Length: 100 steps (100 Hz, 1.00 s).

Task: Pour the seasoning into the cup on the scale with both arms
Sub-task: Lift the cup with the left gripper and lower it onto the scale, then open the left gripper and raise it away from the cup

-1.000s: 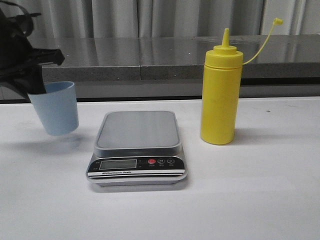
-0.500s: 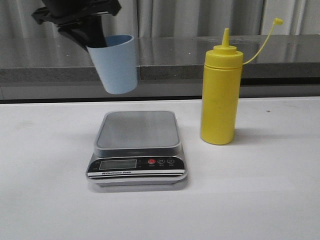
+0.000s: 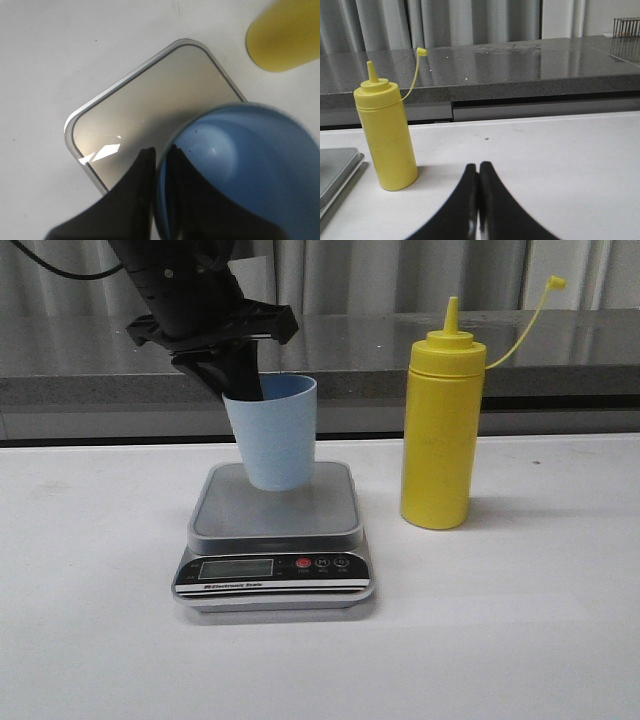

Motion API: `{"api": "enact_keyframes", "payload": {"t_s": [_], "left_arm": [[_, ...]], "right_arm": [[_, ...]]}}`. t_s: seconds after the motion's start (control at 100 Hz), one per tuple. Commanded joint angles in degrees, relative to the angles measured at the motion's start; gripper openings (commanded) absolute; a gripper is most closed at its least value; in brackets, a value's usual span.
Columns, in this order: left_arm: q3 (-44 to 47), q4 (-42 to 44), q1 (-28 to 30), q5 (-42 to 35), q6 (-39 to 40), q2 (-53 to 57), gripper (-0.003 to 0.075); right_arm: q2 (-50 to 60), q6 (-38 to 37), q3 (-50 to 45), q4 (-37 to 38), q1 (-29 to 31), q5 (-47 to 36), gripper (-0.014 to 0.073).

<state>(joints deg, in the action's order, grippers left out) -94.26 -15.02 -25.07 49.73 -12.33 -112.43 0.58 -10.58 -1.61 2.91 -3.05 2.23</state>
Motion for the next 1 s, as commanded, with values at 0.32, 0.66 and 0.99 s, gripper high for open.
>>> {"api": "enact_keyframes", "payload": {"t_s": [0.32, 0.66, 0.99], "left_arm": [[-2.85, -0.92, -0.27, -1.74, 0.04, 3.06, 0.0262], [-4.21, -0.92, -0.27, -0.32, 1.04, 7.07, 0.0193], [-2.88, 2.40, 0.13, 0.44, 1.04, 15.35, 0.0010]], "right_arm": [[0.81, 0.19, 0.05, 0.28, 0.25, -4.56, -0.0067], [0.81, 0.19, 0.05, 0.28, 0.25, -4.56, -0.0067], [0.81, 0.19, 0.05, 0.28, 0.25, -4.56, -0.0067]]}}
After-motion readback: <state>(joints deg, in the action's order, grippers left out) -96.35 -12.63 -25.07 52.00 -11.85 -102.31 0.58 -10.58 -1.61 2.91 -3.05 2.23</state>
